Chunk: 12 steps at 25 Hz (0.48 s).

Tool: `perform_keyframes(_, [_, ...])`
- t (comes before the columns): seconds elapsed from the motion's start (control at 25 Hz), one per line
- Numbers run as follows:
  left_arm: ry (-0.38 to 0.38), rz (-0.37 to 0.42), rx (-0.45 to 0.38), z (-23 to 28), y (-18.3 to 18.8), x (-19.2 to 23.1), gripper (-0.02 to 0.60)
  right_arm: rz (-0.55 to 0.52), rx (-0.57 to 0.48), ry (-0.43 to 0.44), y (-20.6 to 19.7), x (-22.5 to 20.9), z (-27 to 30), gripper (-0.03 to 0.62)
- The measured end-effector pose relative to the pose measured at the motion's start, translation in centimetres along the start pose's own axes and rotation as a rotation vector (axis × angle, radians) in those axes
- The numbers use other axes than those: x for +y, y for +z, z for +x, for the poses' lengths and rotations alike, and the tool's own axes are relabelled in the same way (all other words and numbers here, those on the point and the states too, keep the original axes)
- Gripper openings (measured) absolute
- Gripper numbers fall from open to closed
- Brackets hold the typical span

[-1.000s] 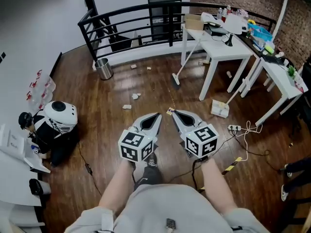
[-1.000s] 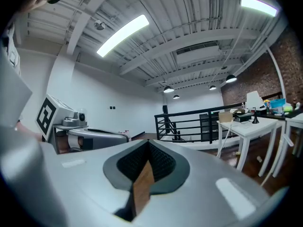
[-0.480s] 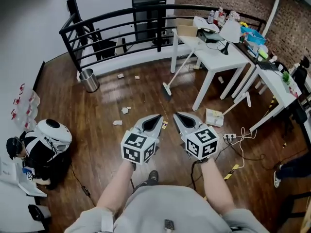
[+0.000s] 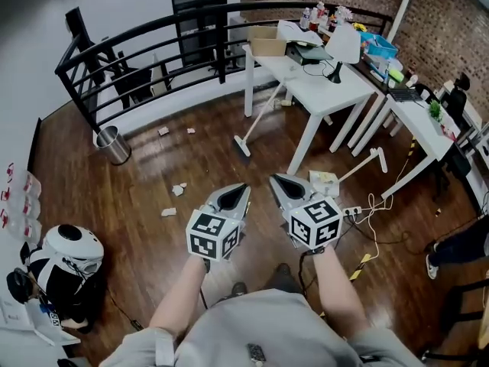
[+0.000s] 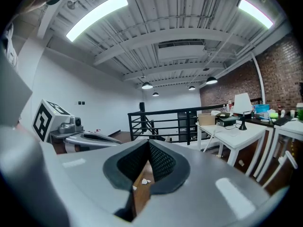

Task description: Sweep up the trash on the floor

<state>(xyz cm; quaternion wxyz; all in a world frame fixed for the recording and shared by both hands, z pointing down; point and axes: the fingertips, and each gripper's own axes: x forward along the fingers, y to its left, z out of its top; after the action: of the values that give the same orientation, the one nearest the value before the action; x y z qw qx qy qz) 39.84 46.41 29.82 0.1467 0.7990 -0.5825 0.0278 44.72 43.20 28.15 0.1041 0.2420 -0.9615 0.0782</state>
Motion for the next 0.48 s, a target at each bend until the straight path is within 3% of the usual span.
perform_keyframes(0.24, [0.026,-0.001,0.019,7.1,0.4,3.1,0.008,0.015,0.006,0.016,-0.4,-6.4,4.2,0.000])
perform_keyframes(0.48, [0.072,0.010,0.033,15.5,2.6,4.1,0.008,0.008,-0.022,0.073,1.9,-14.3,7.4,0.000])
